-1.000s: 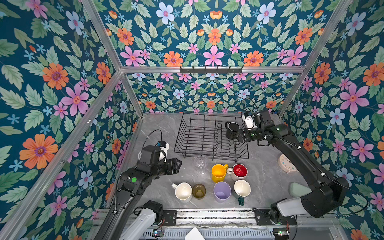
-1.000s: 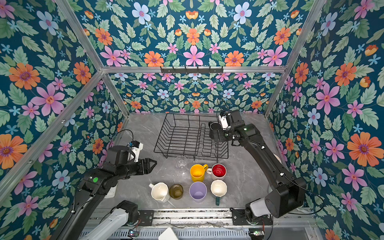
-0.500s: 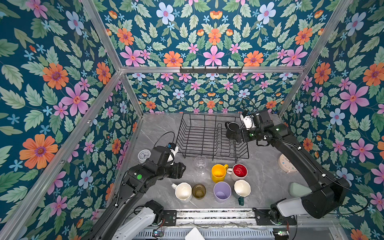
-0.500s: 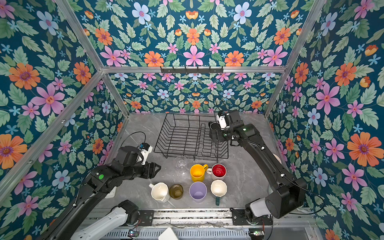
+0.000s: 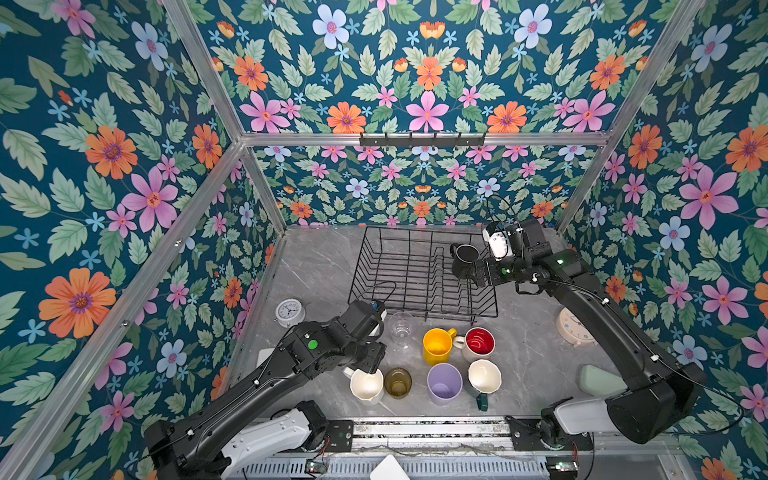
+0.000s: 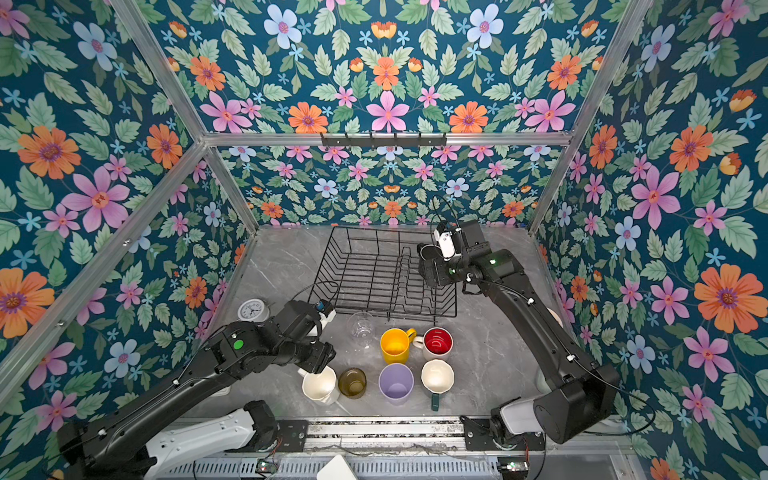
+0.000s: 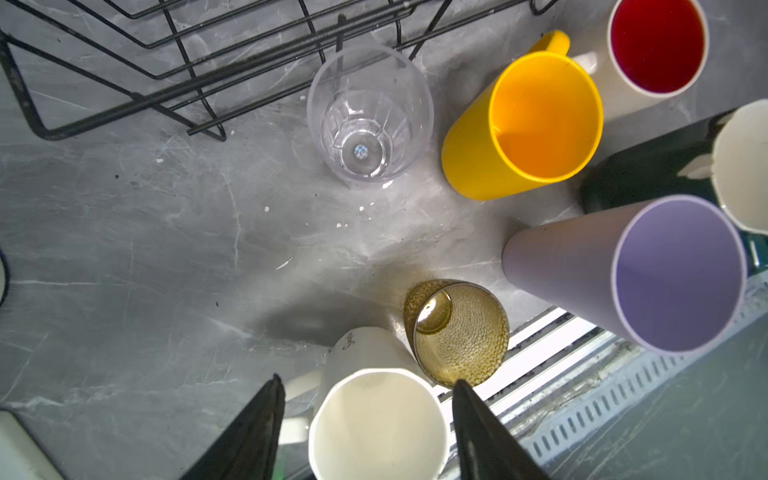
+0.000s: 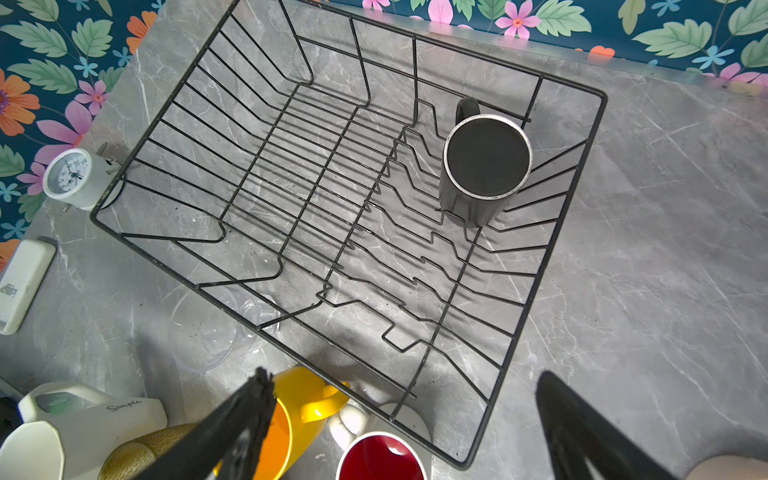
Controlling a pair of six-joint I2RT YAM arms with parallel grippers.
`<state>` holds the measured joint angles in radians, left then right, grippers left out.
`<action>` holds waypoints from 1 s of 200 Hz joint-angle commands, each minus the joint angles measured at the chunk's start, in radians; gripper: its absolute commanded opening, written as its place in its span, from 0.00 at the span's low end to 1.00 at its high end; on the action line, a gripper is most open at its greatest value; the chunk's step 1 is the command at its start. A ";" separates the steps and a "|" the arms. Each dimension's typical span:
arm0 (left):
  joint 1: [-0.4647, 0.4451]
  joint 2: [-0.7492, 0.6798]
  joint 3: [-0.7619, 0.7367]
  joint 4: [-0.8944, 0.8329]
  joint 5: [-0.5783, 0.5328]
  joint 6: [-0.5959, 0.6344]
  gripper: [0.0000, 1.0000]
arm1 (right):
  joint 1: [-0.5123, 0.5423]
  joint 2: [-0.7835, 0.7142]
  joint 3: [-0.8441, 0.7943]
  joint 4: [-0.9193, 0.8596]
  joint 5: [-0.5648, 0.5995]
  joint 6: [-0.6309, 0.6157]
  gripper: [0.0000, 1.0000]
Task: Load the cups into the dish rack
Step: 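Lower the left gripper onto the white mug nearest the robot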
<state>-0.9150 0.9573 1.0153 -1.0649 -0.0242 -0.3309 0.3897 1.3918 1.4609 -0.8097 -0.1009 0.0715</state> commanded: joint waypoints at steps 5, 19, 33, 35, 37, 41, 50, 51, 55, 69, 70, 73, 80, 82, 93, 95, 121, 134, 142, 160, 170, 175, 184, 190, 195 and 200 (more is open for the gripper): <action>-0.016 -0.008 0.002 -0.077 -0.049 0.037 0.65 | 0.002 -0.015 -0.004 0.004 0.000 0.002 0.98; -0.030 -0.015 -0.011 -0.068 -0.013 0.053 0.64 | 0.002 -0.020 -0.004 0.003 0.000 0.001 0.98; -0.043 -0.014 -0.025 -0.066 -0.004 0.054 0.64 | 0.003 -0.026 -0.005 0.001 -0.002 -0.001 0.98; -0.044 -0.012 -0.026 -0.066 -0.002 0.053 0.64 | 0.003 -0.027 -0.004 0.000 -0.002 -0.001 0.98; -0.046 -0.010 -0.028 -0.067 -0.001 0.053 0.64 | 0.003 -0.028 -0.005 0.000 -0.003 -0.001 0.98; -0.049 -0.006 -0.031 -0.069 0.000 0.053 0.64 | 0.002 -0.029 -0.005 0.001 -0.004 -0.001 0.98; -0.057 0.005 -0.037 -0.073 0.003 0.053 0.64 | 0.002 -0.034 -0.005 0.000 -0.005 0.001 0.98; -0.058 0.006 -0.038 -0.073 0.003 0.053 0.64 | 0.002 -0.035 -0.005 0.001 -0.005 0.001 0.98; -0.062 0.011 -0.042 -0.073 0.004 0.054 0.64 | 0.002 -0.037 -0.006 0.001 -0.006 0.001 0.98; -0.070 0.026 -0.051 -0.073 -0.003 0.050 0.63 | 0.003 -0.042 -0.007 -0.001 -0.006 0.001 0.98; -0.070 0.027 -0.052 -0.073 -0.004 0.049 0.64 | 0.003 -0.042 -0.008 -0.001 -0.006 0.001 0.98; -0.070 0.029 -0.053 -0.074 -0.007 0.048 0.64 | 0.003 -0.043 -0.010 0.000 -0.006 0.001 0.98; -0.070 0.037 -0.056 -0.076 -0.014 0.043 0.64 | 0.002 -0.045 -0.010 -0.003 -0.006 0.000 0.98; -0.070 0.039 -0.057 -0.078 -0.015 0.043 0.64 | 0.002 -0.045 -0.010 -0.003 -0.007 0.000 0.98; -0.070 0.048 -0.058 -0.078 -0.023 0.039 0.63 | 0.003 -0.047 -0.010 -0.003 -0.006 0.001 0.98; -0.070 0.052 -0.058 -0.079 -0.025 0.039 0.63 | 0.003 -0.047 -0.010 -0.003 -0.008 0.001 0.98; -0.071 0.085 -0.060 -0.085 -0.042 0.026 0.63 | 0.003 -0.050 -0.010 -0.003 -0.011 0.001 0.98; -0.071 0.104 -0.058 -0.091 -0.054 0.019 0.63 | 0.002 -0.053 -0.010 -0.005 -0.010 0.000 0.98; -0.071 0.115 -0.057 -0.092 -0.061 0.016 0.63 | 0.003 -0.056 -0.008 -0.006 -0.009 -0.001 0.98; -0.071 0.130 -0.055 -0.093 -0.073 0.011 0.62 | 0.002 -0.065 -0.008 -0.007 -0.010 -0.002 0.98; -0.070 0.136 -0.057 -0.093 -0.075 0.007 0.62 | 0.003 -0.070 -0.008 -0.007 -0.010 -0.002 0.98; -0.070 0.137 -0.057 -0.092 -0.075 0.005 0.62 | 0.003 -0.072 -0.008 -0.008 -0.010 -0.003 0.98; -0.070 0.142 -0.058 -0.093 -0.075 0.004 0.62 | 0.002 -0.077 -0.007 -0.008 -0.010 -0.004 0.98; -0.070 0.145 -0.058 -0.092 -0.075 0.004 0.61 | 0.002 -0.080 -0.007 -0.009 -0.011 -0.005 0.98; -0.070 0.150 -0.060 -0.092 -0.075 0.003 0.61 | 0.003 -0.082 -0.007 -0.009 -0.011 -0.004 0.98; -0.070 0.153 -0.060 -0.093 -0.075 0.001 0.61 | 0.003 -0.086 -0.008 -0.009 -0.013 -0.004 0.98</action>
<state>-0.9859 1.0988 0.9562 -1.1347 -0.0803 -0.3153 0.3908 1.3193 1.4509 -0.8116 -0.1062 0.0708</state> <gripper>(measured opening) 0.614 0.979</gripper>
